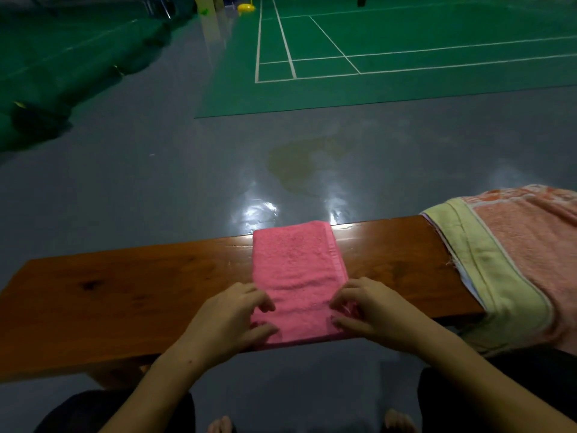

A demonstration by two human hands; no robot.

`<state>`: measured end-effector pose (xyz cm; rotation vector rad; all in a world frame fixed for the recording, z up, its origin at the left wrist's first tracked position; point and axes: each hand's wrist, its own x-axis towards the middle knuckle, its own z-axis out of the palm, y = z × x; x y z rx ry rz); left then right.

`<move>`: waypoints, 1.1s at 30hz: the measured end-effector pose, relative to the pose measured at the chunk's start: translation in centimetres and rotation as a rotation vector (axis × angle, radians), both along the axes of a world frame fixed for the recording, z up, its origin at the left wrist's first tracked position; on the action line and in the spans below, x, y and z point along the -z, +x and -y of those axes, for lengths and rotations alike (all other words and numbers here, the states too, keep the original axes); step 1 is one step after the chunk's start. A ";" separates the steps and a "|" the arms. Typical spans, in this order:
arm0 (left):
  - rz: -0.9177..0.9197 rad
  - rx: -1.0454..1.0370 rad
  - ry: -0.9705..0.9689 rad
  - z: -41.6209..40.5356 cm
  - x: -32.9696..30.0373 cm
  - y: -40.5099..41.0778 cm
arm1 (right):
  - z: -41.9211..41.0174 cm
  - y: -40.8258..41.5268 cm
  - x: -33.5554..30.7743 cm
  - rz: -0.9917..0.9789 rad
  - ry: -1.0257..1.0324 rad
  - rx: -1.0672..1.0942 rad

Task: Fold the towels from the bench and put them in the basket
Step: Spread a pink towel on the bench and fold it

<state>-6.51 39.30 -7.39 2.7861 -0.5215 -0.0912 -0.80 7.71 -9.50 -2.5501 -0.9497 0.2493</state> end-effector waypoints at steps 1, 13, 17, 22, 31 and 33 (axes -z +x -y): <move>-0.013 -0.001 0.024 0.0 0.0 0.1 | 0.1 0.0 0.1 -0.002 -0.009 -0.017; -0.024 -0.065 0.199 0.8 0.6 2.5 | -2.4 1.7 0.1 0.084 -0.126 0.097; 0.042 -0.098 0.192 1.1 1.4 3.4 | -3.2 2.3 0.2 0.142 -0.174 0.107; 0.015 -0.143 -0.164 -0.1 0.7 3.7 | -3.1 2.6 0.0 0.160 -0.159 0.080; -0.122 -0.152 -0.627 -0.1 -2.8 2.9 | -2.8 1.8 -2.6 -0.076 0.249 0.204; -0.170 -0.152 -0.671 0.0 -3.0 2.8 | -2.6 1.8 -2.5 -0.121 0.269 0.240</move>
